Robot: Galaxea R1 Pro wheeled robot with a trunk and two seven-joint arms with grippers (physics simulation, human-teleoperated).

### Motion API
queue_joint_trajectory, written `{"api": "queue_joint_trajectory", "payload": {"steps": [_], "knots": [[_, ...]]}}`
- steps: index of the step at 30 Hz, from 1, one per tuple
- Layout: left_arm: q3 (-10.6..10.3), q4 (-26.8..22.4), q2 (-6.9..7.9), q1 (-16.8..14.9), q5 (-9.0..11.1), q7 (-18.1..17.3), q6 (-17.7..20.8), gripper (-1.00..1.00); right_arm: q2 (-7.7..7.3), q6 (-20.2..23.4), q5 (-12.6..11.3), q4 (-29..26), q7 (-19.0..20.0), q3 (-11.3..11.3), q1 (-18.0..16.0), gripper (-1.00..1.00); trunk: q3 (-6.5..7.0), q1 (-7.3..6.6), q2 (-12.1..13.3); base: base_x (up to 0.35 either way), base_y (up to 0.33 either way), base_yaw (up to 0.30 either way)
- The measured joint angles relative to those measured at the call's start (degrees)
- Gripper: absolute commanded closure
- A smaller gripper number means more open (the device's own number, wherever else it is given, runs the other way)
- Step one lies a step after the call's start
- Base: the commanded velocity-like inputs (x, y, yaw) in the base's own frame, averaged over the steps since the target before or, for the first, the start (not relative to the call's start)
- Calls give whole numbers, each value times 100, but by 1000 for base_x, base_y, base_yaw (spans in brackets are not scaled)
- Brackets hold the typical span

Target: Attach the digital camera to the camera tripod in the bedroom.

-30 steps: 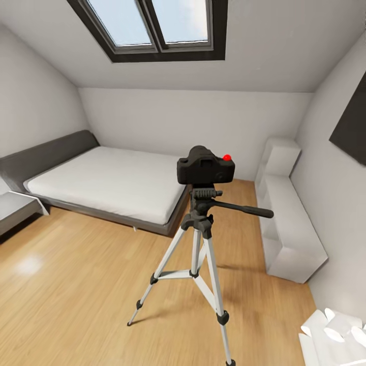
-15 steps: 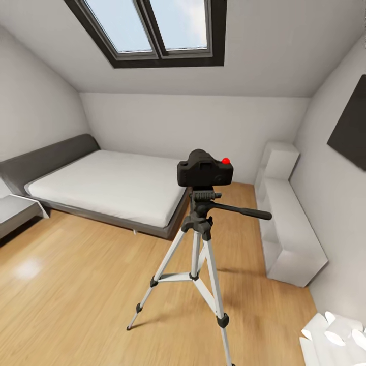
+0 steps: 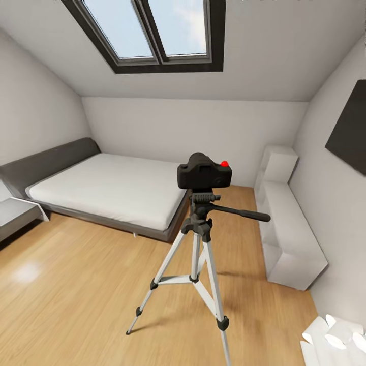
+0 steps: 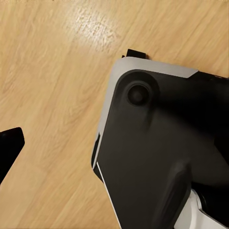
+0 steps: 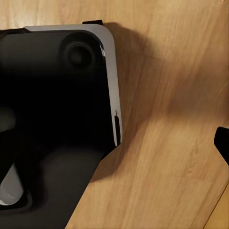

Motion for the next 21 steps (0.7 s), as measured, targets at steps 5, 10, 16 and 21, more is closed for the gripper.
{"api": "queue_joint_trajectory", "payload": {"steps": [5, 10, 16, 21], "knots": [[0, 0, 0, 0, 0, 0, 0, -100, 4, 0, 1, 0, 0, 0, 0, -100, 40, 0, 0, 0, 0, 0], [0, 0, 0, 0, 0, 0, 0, -100, 6, 0, 1, 0, 0, 0, 0, -100, 79, 0, 0, 0, 0, 0], [0, 0, 0, 0, 0, 0, 0, -100, 7, 0, 1, 0, 0, 0, 0, -100, 127, 0, 0, 0, 0, 0], [0, 0, -1, 0, 0, 0, 0, -100, 7, 1, 1, 0, 0, 0, 0, -100, 167, 0, 0, 0, 0, 0]]}}
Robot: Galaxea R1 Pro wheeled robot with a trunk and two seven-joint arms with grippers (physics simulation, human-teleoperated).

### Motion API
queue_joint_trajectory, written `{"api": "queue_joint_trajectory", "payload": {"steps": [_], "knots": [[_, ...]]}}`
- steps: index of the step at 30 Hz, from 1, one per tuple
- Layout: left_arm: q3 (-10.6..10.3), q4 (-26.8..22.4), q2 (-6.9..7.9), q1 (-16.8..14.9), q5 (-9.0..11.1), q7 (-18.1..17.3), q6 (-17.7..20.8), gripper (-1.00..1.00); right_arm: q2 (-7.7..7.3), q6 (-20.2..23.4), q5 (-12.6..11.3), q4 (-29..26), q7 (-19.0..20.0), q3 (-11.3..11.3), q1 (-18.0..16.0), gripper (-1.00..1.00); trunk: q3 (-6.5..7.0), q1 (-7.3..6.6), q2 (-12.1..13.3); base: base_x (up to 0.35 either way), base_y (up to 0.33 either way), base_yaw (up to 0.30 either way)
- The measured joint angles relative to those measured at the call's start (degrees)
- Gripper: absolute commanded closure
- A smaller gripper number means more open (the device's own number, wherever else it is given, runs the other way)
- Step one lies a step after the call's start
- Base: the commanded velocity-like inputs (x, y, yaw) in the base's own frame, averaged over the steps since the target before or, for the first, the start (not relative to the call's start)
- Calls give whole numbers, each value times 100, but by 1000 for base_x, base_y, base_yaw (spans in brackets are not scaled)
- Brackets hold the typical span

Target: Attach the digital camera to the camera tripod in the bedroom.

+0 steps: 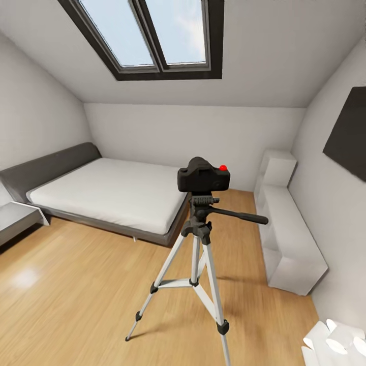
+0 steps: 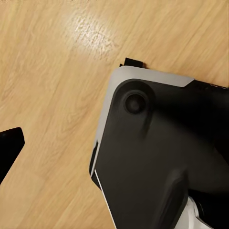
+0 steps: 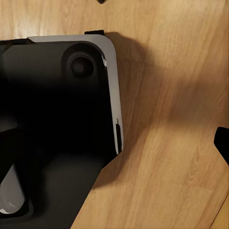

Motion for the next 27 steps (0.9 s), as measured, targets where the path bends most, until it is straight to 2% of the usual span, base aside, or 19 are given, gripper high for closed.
{"api": "queue_joint_trajectory", "payload": {"steps": [27], "knots": [[0, 0, -1, 0, 0, 0, 0, -100, 0, 0, -1, 0, 0, 0, 0, -100, 214, 0, 0, 0, 0, 0]]}}
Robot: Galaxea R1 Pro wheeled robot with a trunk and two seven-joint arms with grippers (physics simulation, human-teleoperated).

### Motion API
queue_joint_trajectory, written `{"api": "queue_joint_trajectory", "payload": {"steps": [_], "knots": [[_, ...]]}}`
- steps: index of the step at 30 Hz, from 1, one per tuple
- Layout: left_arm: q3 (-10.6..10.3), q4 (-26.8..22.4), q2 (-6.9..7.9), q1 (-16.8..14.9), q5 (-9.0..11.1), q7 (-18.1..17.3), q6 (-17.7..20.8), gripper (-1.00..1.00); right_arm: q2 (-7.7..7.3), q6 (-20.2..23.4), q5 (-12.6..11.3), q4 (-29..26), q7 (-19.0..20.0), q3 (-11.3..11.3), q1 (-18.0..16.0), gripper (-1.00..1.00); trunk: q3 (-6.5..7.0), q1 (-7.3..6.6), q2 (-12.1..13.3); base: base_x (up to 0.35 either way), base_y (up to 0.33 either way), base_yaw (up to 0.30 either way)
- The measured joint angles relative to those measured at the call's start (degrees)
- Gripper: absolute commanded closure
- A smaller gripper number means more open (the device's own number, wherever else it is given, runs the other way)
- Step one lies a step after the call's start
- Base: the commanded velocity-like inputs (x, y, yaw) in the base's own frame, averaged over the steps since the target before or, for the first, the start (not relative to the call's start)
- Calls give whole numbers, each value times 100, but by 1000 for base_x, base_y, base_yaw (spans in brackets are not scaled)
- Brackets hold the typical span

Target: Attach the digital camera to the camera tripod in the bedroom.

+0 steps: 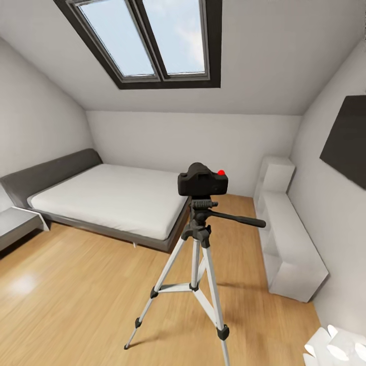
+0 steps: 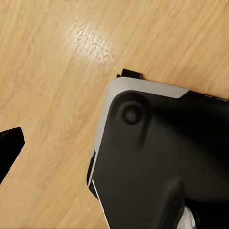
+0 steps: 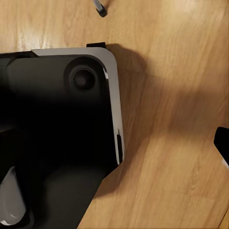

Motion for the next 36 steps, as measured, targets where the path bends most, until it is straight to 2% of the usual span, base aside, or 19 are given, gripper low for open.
{"api": "queue_joint_trajectory", "payload": {"steps": [36], "knots": [[0, 0, 2, 0, 0, 0, 0, -100, 0, 4, 0, 0, 0, 0, 0, -100, 284, 0, 1, 0, 0, 0]]}}
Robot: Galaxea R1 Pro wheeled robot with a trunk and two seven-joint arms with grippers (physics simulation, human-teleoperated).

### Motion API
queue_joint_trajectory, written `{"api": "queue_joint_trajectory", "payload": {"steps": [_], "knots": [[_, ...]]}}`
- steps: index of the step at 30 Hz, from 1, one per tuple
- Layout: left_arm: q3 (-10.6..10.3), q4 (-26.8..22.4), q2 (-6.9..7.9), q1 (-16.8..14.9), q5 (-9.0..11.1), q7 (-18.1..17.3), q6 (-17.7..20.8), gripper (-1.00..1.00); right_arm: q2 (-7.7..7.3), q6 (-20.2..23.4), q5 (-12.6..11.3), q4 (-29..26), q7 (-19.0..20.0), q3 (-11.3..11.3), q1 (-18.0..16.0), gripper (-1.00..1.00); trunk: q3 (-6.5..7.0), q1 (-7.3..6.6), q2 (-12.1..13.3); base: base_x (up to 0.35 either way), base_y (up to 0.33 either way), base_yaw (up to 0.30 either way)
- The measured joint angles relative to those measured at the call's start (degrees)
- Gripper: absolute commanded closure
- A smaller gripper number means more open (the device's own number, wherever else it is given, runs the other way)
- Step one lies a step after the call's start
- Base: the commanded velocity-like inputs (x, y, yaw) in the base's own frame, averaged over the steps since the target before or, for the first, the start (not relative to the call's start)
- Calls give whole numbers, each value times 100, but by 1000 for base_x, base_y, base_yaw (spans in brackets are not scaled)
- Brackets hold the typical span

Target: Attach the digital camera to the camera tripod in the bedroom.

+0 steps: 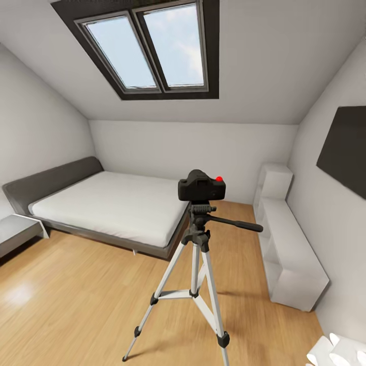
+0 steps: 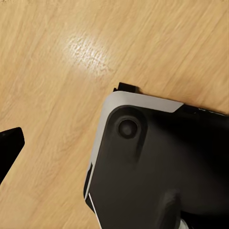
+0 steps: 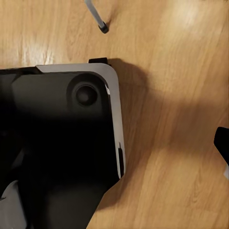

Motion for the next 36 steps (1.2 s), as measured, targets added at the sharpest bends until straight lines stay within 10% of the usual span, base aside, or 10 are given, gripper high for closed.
{"api": "queue_joint_trajectory", "payload": {"steps": [36], "knots": [[-40, 0, -22, -4, -53, 0, 26, -100, -7, 3, -7, 0, -1, -2, -3, -100, 232, 2, -9, 0, 0, 0]]}}
